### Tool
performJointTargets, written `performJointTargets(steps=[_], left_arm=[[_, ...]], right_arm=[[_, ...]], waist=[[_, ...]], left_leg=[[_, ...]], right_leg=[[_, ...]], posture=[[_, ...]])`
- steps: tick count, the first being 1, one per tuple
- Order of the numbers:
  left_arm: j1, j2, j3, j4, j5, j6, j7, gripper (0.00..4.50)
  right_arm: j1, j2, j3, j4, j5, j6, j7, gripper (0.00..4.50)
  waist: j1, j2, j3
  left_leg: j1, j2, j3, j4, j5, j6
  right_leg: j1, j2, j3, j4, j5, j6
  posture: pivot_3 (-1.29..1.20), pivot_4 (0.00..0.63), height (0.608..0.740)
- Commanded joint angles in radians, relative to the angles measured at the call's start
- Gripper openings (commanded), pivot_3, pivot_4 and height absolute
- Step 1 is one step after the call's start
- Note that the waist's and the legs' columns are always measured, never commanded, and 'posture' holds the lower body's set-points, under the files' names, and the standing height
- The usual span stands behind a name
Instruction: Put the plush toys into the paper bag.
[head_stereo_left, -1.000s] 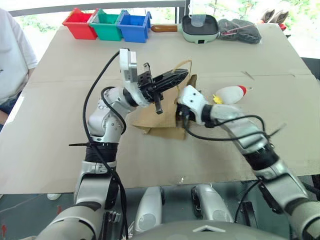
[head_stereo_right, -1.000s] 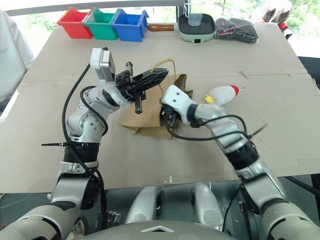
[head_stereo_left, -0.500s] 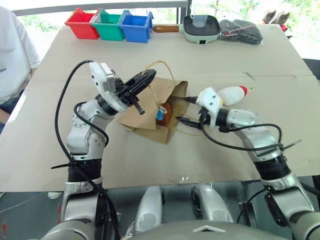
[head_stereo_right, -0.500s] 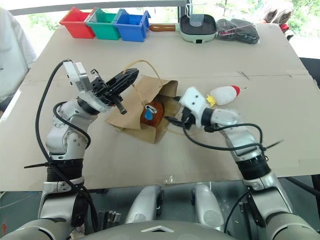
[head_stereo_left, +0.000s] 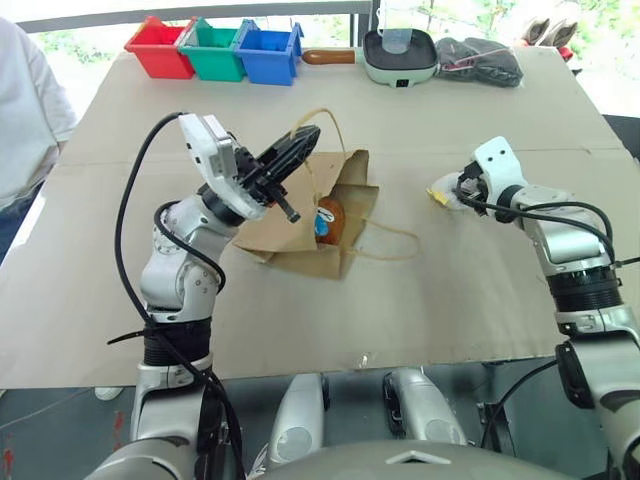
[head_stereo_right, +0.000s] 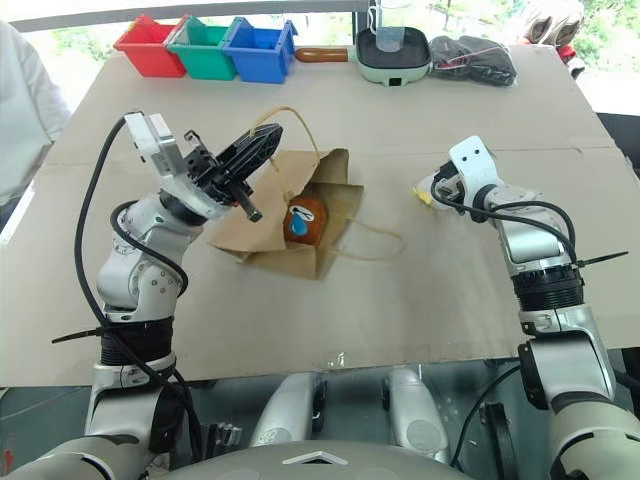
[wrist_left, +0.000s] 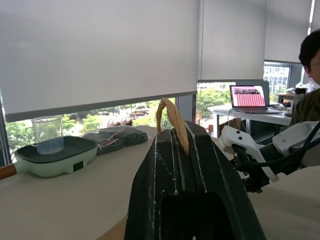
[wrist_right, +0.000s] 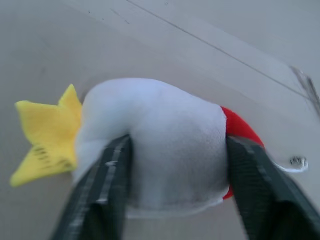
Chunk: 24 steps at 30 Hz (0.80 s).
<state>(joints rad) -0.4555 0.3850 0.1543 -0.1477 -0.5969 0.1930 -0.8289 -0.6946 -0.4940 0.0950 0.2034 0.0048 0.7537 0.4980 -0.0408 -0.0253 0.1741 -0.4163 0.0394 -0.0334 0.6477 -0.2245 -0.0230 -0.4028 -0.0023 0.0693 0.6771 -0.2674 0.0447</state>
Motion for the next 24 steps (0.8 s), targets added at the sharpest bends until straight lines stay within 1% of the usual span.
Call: performJointTargets(steps=[1,2,3,6,8,11,12,13,15,18,20,21,24], left_arm=[[-0.022,0.005,0.009,-0.050,-0.032,0.004,0.002,0.00],[-0.023,0.005,0.009,-0.050,-0.036,0.006,0.002,0.00],[-0.024,0.004,0.009,-0.050,-0.038,0.008,0.002,0.00],[-0.031,0.002,0.013,-0.047,-0.072,0.028,-0.007,0.00],[-0.037,0.006,0.017,-0.042,-0.093,0.040,-0.019,0.00],[-0.041,0.014,0.020,-0.036,-0.110,0.055,-0.031,0.00],[-0.044,0.018,0.019,-0.033,-0.115,0.059,-0.041,0.00],[-0.048,0.021,0.014,-0.036,-0.119,0.065,-0.047,0.00],[-0.059,0.022,0.006,-0.041,-0.136,0.084,-0.056,0.00],[-0.068,0.015,-0.010,-0.041,-0.138,0.096,-0.061,0.00],[-0.071,0.006,-0.023,-0.038,-0.127,0.094,-0.062,0.00],[-0.073,0.003,-0.034,-0.032,-0.112,0.092,-0.063,0.00],[-0.072,0.001,-0.060,-0.021,-0.072,0.081,-0.061,0.00]], right_arm=[[0.046,-0.014,-0.031,-0.042,0.031,-0.012,0.030,0.55],[0.071,-0.020,-0.056,-0.093,0.057,-0.017,0.048,0.04],[0.088,-0.023,-0.074,-0.128,0.075,-0.021,0.061,0.04],[0.161,-0.006,-0.157,-0.366,0.245,0.003,0.159,0.04],[0.190,0.009,-0.177,-0.475,0.327,0.037,0.187,0.04],[0.202,0.019,-0.155,-0.549,0.367,0.069,0.177,0.04],[0.197,0.033,-0.134,-0.569,0.375,0.073,0.169,0.04],[0.185,0.061,-0.084,-0.583,0.366,0.056,0.158,0.04],[0.154,0.107,0.030,-0.563,0.314,0.004,0.148,0.04],[0.102,0.153,0.158,-0.460,0.239,-0.092,0.167,0.04],[0.068,0.216,0.196,-0.385,0.261,-0.143,0.208,0.04],[0.049,0.240,0.231,-0.341,0.262,-0.184,0.253,0.04],[-0.005,0.296,0.293,-0.192,0.237,-0.301,0.342,0.04]], waist=[[0.002,0.000,0.000],[0.004,0.000,0.000],[0.006,0.000,0.000],[0.005,0.000,0.000],[0.002,0.001,0.001],[-0.002,0.001,0.001],[-0.001,0.001,0.001],[-0.001,0.001,0.001],[-0.003,0.001,0.001],[-0.002,0.001,0.001],[0.002,0.001,0.001],[0.003,0.001,0.001],[0.003,0.001,0.001]], left_leg=[[0.000,0.000,0.000,0.001,0.000,0.000],[0.000,0.000,0.000,0.001,0.000,0.000],[0.000,0.000,0.000,0.001,0.000,0.000],[0.000,0.000,-0.001,0.001,0.000,0.000],[-0.001,0.000,-0.001,0.001,0.000,0.000],[0.001,0.000,-0.001,0.000,0.000,0.000],[0.001,0.000,-0.002,0.000,0.000,0.000],[0.001,0.000,-0.002,0.000,0.000,0.000],[0.001,0.000,-0.001,0.001,0.000,0.000],[0.000,0.000,-0.002,0.001,0.000,0.000],[0.000,0.000,-0.001,0.001,0.000,0.000],[0.000,0.000,-0.001,0.001,0.000,0.000],[0.000,0.000,-0.001,0.001,0.000,0.000]], right_leg=[[0.000,0.000,0.000,0.000,0.000,0.000],[0.000,0.000,0.000,0.000,0.000,0.000],[0.001,0.000,-0.001,0.000,0.000,0.000],[0.001,0.000,-0.001,0.000,0.000,0.000],[0.001,0.000,-0.001,0.000,0.000,0.000],[0.001,0.001,-0.001,0.001,0.000,0.000],[0.001,0.001,-0.001,0.001,0.000,0.000],[0.001,0.001,-0.001,0.001,0.000,0.000],[0.001,0.001,-0.001,0.001,0.000,0.000],[0.000,0.001,-0.001,0.001,0.000,0.000],[0.000,0.001,-0.001,0.001,0.000,0.000],[0.000,0.001,-0.001,0.000,0.000,0.000],[0.000,0.000,-0.001,0.000,0.000,0.000]], posture=[[0.00,0.150,0.740],[0.00,0.150,0.740],[0.00,0.150,0.740],[0.00,0.150,0.740],[0.00,0.150,0.740],[0.00,0.150,0.740],[0.00,0.150,0.740],[0.00,0.150,0.740],[0.00,0.150,0.740],[0.00,0.150,0.740],[0.00,0.150,0.740],[0.00,0.150,0.740],[0.00,0.150,0.740]])
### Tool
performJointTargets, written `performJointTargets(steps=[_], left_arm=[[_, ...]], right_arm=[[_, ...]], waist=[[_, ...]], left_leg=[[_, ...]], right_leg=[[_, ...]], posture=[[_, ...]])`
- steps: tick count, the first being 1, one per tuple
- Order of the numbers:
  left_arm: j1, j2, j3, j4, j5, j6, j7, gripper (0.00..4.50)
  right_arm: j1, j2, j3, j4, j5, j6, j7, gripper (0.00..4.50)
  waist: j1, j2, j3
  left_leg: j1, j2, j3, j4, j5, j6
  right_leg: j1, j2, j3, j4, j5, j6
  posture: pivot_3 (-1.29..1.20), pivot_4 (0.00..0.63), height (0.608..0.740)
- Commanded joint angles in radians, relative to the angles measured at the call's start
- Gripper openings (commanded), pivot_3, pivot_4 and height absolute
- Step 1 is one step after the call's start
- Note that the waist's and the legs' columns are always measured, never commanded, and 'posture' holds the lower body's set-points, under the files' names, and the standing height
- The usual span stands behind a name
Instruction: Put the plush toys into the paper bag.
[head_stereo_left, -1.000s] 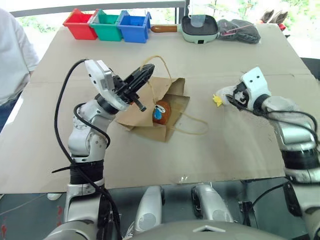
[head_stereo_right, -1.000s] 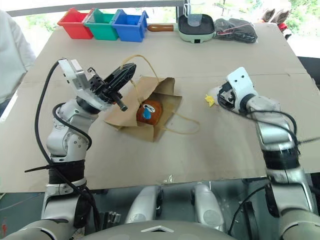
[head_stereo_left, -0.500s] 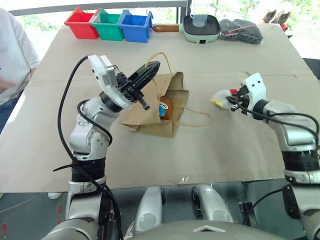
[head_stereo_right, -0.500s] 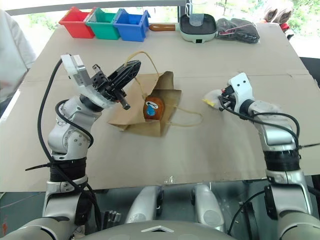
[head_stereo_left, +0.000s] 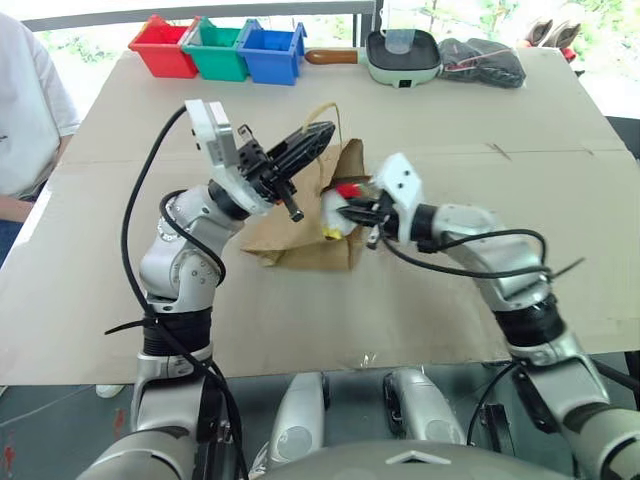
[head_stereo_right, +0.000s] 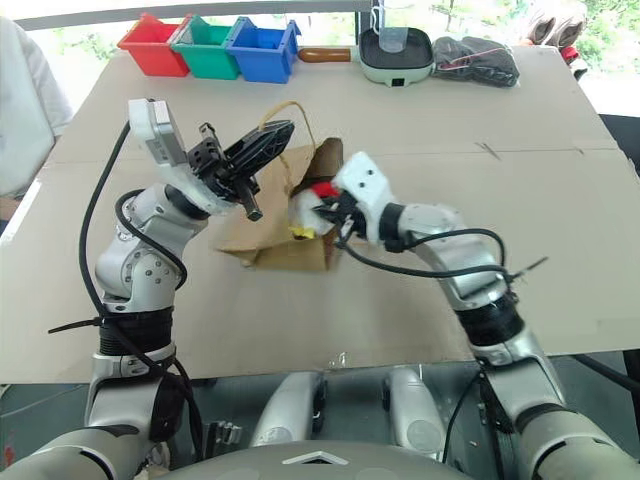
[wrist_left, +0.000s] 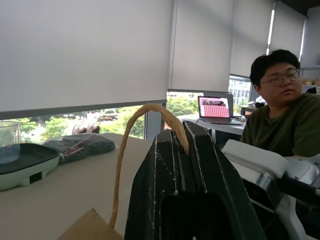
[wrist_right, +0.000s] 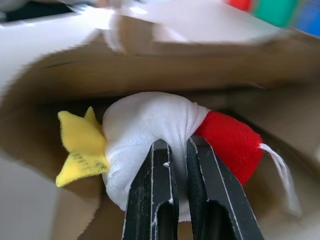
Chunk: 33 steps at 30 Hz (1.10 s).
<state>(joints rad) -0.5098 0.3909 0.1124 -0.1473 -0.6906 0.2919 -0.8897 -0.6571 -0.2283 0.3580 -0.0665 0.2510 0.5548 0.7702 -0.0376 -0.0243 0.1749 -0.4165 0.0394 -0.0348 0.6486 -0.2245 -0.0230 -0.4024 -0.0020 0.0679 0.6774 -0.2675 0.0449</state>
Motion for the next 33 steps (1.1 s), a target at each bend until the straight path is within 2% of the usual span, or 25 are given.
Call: performJointTargets(steps=[1,8,12,16,20,23,26,29,32,33], left_arm=[[-0.018,-0.006,-0.018,-0.021,0.024,-0.015,0.008,0.00],[0.050,0.010,0.001,-0.087,0.006,0.010,0.036,0.00],[0.091,-0.015,0.032,-0.116,-0.041,0.019,0.071,0.00],[0.110,-0.043,0.037,-0.128,-0.068,0.011,0.077,0.00],[0.112,-0.085,0.046,-0.143,-0.112,0.024,0.099,0.00],[0.121,-0.101,0.044,-0.160,-0.143,0.043,0.112,0.00],[0.139,-0.102,0.048,-0.159,-0.145,0.040,0.103,0.00],[0.150,-0.101,0.053,-0.136,-0.137,0.025,0.086,0.00],[0.149,-0.101,0.064,-0.117,-0.137,0.014,0.076,0.00],[0.146,-0.106,0.066,-0.113,-0.137,0.011,0.079,0.00]], right_arm=[[-0.058,0.046,0.034,0.127,-0.017,-0.135,0.082,0.04],[-0.126,0.148,0.029,0.427,-0.071,-0.390,0.140,0.04],[-0.121,0.212,0.009,0.443,-0.010,-0.395,0.219,0.04],[-0.085,0.212,-0.004,0.373,0.036,-0.327,0.276,0.04],[-0.087,0.200,0.001,0.439,-0.065,-0.379,0.166,0.04],[-0.136,0.247,0.001,0.584,-0.144,-0.443,0.040,0.04],[-0.144,0.283,-0.006,0.648,-0.120,-0.469,0.105,0.04],[-0.119,0.264,-0.017,0.599,-0.068,-0.423,0.208,0.85],[-0.081,0.208,-0.012,0.508,-0.076,-0.381,0.230,2.28],[-0.067,0.186,-0.011,0.476,-0.078,-0.365,0.239,2.88]], waist=[[-0.001,0.000,0.000],[-0.003,0.000,0.000],[-0.004,0.000,0.000],[0.001,0.000,0.000],[0.004,0.000,0.000],[-0.003,0.000,0.000],[-0.005,0.000,0.000],[-0.003,0.000,0.000],[0.002,0.000,0.000],[0.002,0.000,0.000]], left_leg=[[0.000,0.000,0.000,0.000,0.000,0.000],[0.001,0.000,0.000,0.000,0.000,0.000],[0.001,0.001,0.000,-0.001,0.000,0.000],[0.001,0.001,-0.001,-0.001,0.000,0.000],[0.000,0.000,-0.001,0.000,0.000,0.000],[0.001,0.000,-0.001,0.000,0.000,0.000],[0.002,0.000,-0.001,-0.001,0.000,0.000],[0.002,0.000,-0.001,-0.001,0.000,0.000],[0.001,0.000,-0.001,-0.001,0.000,0.000],[0.001,0.000,0.000,0.000,0.000,0.000]], right_leg=[[0.000,0.000,0.000,0.000,0.000,0.000],[0.000,0.000,0.000,0.001,0.000,0.000],[0.000,0.000,0.000,0.001,0.000,0.000],[0.000,0.000,-0.001,0.001,0.000,0.000],[0.000,-0.001,-0.001,0.001,0.000,0.000],[0.000,-0.001,-0.001,0.002,0.000,0.000],[0.000,0.000,-0.001,0.002,0.000,0.000],[0.000,0.000,-0.001,0.002,0.000,0.000],[0.000,-0.001,-0.001,0.001,0.000,0.000],[0.000,-0.001,-0.001,0.001,0.000,0.000]], posture=[[0.00,0.150,0.740],[0.00,0.150,0.740],[0.00,0.150,0.740],[0.00,0.150,0.740],[0.00,0.150,0.740],[0.00,0.150,0.740],[0.00,0.150,0.740],[0.00,0.150,0.740],[0.00,0.150,0.740],[0.00,0.150,0.740]])
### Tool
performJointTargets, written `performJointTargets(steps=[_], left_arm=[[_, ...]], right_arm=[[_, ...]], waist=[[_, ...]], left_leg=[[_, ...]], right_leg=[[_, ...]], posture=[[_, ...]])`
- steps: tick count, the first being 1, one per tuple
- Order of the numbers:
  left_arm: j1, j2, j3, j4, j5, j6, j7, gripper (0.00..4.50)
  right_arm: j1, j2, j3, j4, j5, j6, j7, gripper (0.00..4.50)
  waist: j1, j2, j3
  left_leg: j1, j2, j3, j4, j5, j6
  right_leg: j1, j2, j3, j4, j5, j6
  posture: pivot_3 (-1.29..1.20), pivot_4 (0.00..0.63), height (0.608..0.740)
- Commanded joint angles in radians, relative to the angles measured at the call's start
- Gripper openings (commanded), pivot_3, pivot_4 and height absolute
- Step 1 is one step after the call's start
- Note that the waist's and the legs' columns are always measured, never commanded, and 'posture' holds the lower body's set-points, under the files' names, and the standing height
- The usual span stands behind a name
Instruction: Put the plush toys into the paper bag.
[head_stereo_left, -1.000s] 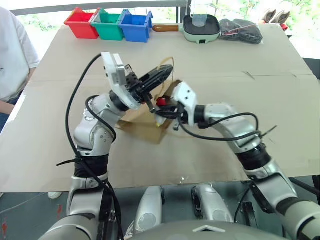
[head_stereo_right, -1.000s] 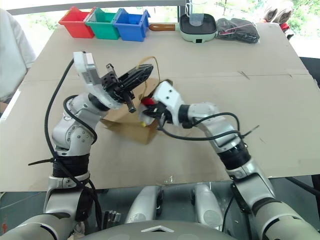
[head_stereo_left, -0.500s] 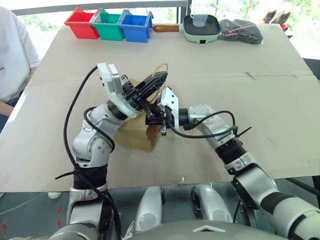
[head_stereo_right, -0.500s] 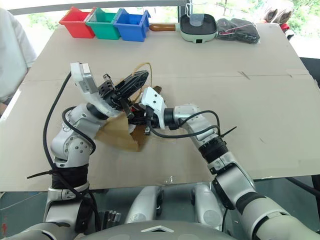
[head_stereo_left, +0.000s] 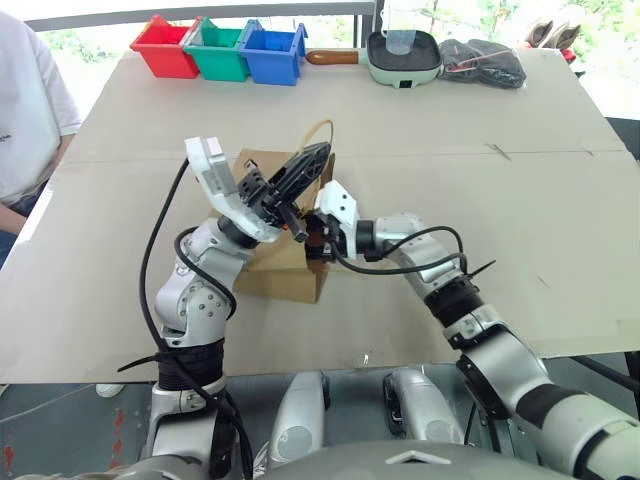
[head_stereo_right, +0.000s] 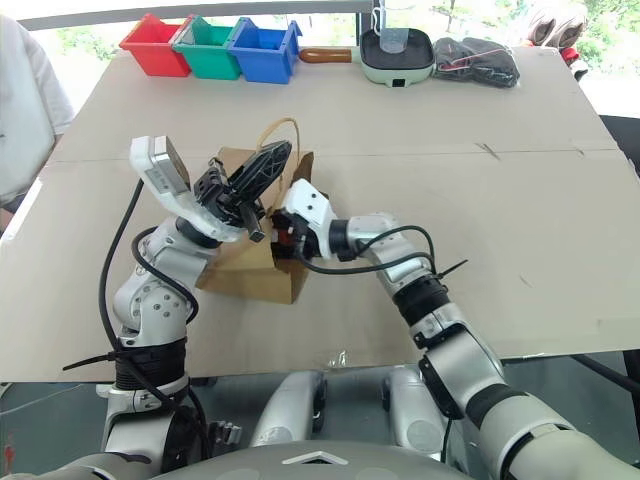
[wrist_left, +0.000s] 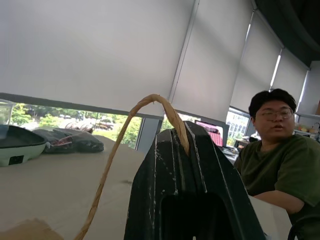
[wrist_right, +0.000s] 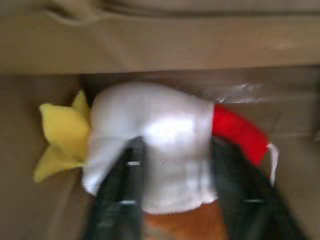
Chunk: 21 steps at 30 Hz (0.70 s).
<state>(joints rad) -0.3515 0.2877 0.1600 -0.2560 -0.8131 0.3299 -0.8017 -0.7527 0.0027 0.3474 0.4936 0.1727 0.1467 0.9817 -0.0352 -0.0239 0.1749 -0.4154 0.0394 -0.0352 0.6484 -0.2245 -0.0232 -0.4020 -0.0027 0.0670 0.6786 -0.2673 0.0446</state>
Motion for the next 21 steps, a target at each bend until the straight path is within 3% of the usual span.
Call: performJointTargets(steps=[1,3,10,13,17,21], left_arm=[[-0.017,-0.004,0.026,0.003,-0.020,-0.028,-0.010,0.00],[-0.034,-0.005,0.037,0.022,-0.028,-0.035,-0.017,0.00],[-0.134,-0.052,0.062,0.084,-0.068,-0.035,-0.006,0.00],[-0.188,-0.095,0.046,0.131,-0.072,-0.042,-0.018,0.00],[-0.346,-0.175,0.046,0.204,-0.106,-0.045,-0.002,0.00],[-0.376,-0.134,0.098,0.189,-0.144,-0.017,-0.002,0.00]], right_arm=[[0.044,-0.069,-0.001,-0.126,-0.005,0.063,0.024,3.32],[0.080,-0.133,-0.020,-0.234,-0.010,0.139,0.000,4.14],[0.197,-0.371,-0.133,-0.610,-0.003,0.435,-0.109,4.14],[0.244,-0.427,-0.250,-0.756,0.060,0.584,-0.167,4.14],[0.334,-0.500,-0.558,-1.026,0.220,0.878,-0.240,4.14],[0.370,-0.492,-0.767,-1.170,0.367,1.085,-0.301,4.14]], waist=[[0.000,0.000,0.000],[0.000,0.000,0.000],[0.002,0.000,0.000],[0.002,0.000,0.000],[0.016,-0.001,0.001],[0.008,-0.001,0.001]], left_leg=[[0.000,0.000,0.000,0.000,0.000,0.000],[0.000,0.000,0.000,0.000,0.000,0.000],[-0.001,0.000,0.000,0.000,0.000,0.000],[-0.001,0.000,0.000,0.000,0.000,0.000],[-0.002,-0.001,0.000,0.001,0.000,0.000],[-0.001,-0.001,0.001,0.001,0.000,0.000]], right_leg=[[0.000,0.000,0.000,0.000,0.000,0.000],[0.000,0.000,0.000,0.000,0.000,0.000],[0.000,0.000,0.000,-0.001,0.000,0.000],[0.000,0.000,0.000,-0.001,0.000,0.000],[0.000,0.000,0.000,-0.001,0.000,0.000],[0.000,0.001,0.002,-0.002,0.000,0.001]], posture=[[0.00,0.150,0.740],[0.00,0.150,0.740],[0.00,0.150,0.740],[0.00,0.150,0.740],[0.00,0.150,0.740],[0.00,0.150,0.740]])
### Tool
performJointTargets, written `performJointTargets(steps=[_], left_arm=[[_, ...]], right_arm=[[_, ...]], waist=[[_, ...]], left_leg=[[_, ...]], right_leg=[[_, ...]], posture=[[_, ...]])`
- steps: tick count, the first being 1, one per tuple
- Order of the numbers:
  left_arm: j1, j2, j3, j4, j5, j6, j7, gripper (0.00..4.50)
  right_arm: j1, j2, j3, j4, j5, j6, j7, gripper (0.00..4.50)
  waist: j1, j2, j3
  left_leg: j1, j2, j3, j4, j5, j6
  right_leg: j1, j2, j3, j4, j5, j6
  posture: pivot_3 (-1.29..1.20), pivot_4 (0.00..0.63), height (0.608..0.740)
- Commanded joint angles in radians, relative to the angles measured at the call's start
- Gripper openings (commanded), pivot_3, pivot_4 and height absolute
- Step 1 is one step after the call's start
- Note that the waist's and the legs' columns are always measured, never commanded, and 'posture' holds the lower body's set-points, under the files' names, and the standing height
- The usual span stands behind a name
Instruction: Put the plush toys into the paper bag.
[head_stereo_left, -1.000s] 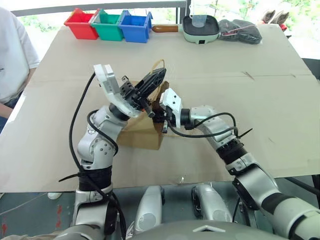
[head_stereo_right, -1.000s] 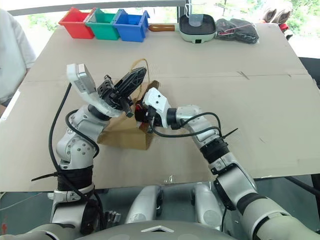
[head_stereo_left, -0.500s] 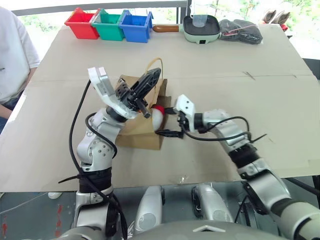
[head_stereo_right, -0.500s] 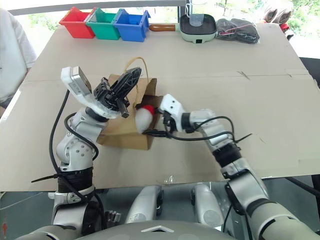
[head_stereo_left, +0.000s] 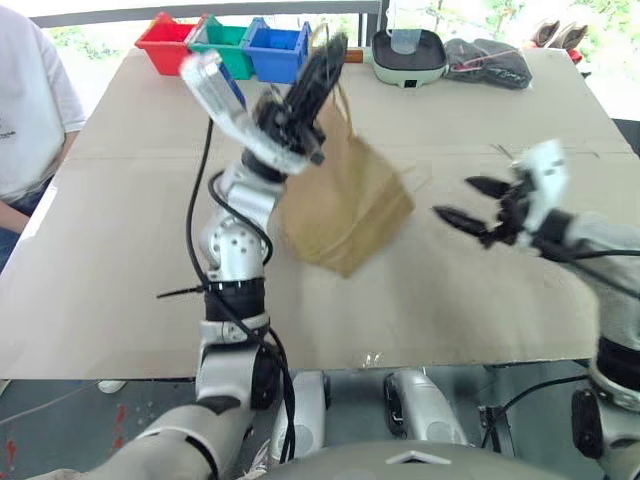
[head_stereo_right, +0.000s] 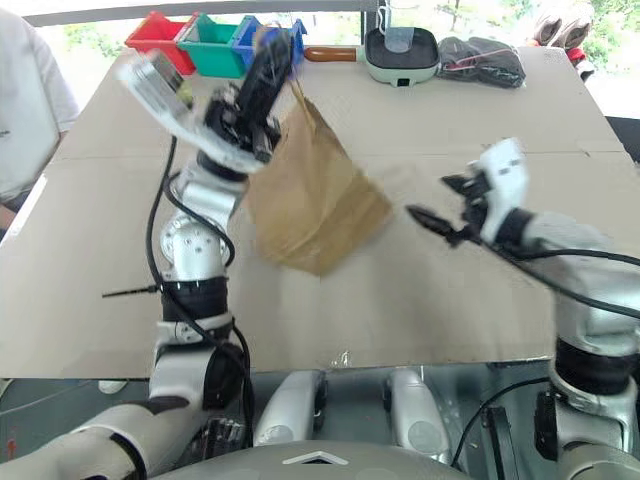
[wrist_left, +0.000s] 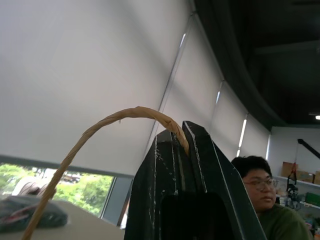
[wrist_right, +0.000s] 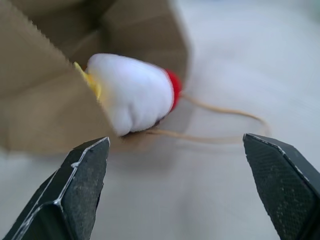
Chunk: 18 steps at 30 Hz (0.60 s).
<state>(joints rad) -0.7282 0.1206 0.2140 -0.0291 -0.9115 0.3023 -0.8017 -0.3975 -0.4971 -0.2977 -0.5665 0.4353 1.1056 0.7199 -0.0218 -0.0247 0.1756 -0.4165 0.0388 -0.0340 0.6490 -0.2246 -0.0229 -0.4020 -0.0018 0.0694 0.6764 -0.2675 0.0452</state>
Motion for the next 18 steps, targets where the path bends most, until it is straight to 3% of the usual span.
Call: performJointTargets(steps=[1,5,9,14,18], left_arm=[[0.015,0.057,0.057,-0.054,-0.057,0.027,0.000,0.00],[0.146,0.154,0.087,-0.134,-0.076,0.088,-0.009,0.00],[0.351,0.231,0.079,-0.223,-0.041,0.095,-0.051,0.00],[0.450,0.236,0.075,-0.318,-0.067,0.099,-0.011,0.00],[0.484,0.241,0.089,-0.360,-0.076,0.096,0.019,0.00]], right_arm=[[0.023,0.016,-0.162,-0.138,0.137,0.177,-0.053,4.14],[0.054,0.065,-0.254,-0.196,0.233,0.311,-0.108,4.14],[0.044,0.130,-0.247,-0.152,0.278,0.332,-0.156,4.14],[-0.059,0.189,-0.251,-0.064,0.382,0.370,-0.175,4.14],[-0.101,0.187,-0.177,-0.019,0.417,0.389,-0.190,4.14]], waist=[[-0.013,0.000,0.000],[-0.024,0.001,0.000],[-0.022,0.001,0.000],[-0.008,0.001,0.001],[-0.011,0.001,0.000]], left_leg=[[0.001,0.000,0.000,-0.001,0.000,0.000],[0.002,0.001,-0.001,-0.004,0.000,0.000],[0.002,0.001,0.000,-0.004,0.000,0.000],[0.000,0.000,-0.001,-0.001,0.000,0.000],[0.000,0.000,0.000,-0.001,0.000,0.000]], right_leg=[[0.000,0.000,0.000,0.000,0.000,0.000],[-0.001,0.002,0.000,0.001,0.000,0.000],[-0.001,0.001,0.001,0.000,0.000,0.000],[0.000,0.000,0.000,0.000,0.000,0.000],[0.000,0.000,0.000,-0.001,0.000,0.000]], posture=[[0.00,0.150,0.740],[0.00,0.150,0.740],[0.00,0.150,0.740],[0.00,0.150,0.740],[0.00,0.150,0.740]])
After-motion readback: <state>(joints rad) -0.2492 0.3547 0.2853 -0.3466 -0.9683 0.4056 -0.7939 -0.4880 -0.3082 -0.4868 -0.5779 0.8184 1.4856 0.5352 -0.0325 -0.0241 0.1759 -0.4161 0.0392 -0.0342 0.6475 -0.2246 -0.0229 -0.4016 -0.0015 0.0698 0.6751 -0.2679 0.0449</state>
